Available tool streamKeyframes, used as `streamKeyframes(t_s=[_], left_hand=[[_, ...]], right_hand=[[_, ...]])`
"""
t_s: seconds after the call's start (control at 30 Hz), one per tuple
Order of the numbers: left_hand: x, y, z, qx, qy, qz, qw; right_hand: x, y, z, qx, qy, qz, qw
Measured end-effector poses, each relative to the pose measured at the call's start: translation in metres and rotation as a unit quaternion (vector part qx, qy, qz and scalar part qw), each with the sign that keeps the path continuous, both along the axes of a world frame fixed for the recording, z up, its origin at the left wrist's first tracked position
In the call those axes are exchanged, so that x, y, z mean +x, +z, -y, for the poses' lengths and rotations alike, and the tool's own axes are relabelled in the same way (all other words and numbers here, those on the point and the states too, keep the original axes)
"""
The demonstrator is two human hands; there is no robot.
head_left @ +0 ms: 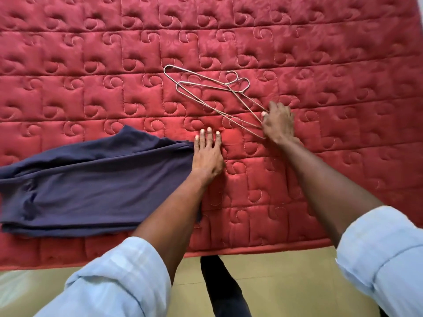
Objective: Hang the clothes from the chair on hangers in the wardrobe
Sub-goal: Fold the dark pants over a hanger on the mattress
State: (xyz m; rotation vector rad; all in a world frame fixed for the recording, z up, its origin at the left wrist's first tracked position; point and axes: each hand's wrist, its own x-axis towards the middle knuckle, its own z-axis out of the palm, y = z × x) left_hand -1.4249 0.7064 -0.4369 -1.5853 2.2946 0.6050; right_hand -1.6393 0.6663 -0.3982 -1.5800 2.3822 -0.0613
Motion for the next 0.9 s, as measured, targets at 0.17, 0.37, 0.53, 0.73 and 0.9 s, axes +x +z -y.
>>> streamKeyframes(t_s=[0.17, 0.37, 0.53, 0.73, 0.9], left_hand=[[-0.001, 0.001, 0.006, 0.031, 0.002, 0.005, 0.999], [-0.003, 0.001, 0.006, 0.042, 0.004, 0.014, 0.999], [0.000, 0.003, 0.013, 0.075, 0.010, -0.009, 0.997], [0.004, 0.012, 0.023, 0.114, 0.035, -0.055, 0.991], [0.029, 0.043, 0.021, 0.181, 0.438, -0.504, 0.722]], right_hand=[[0.002, -0.004, -0.015, 0.010, -0.007, 0.012, 1.000], [0.035, -0.005, -0.026, -0.023, 0.046, 0.054, 0.997], [0.053, -0.005, -0.009, 0.018, -0.016, 0.146, 0.989], [0.078, 0.018, -0.033, -0.099, -0.176, 0.479, 0.854], [0.119, 0.037, -0.090, -0.099, -0.272, 0.646, 0.707]])
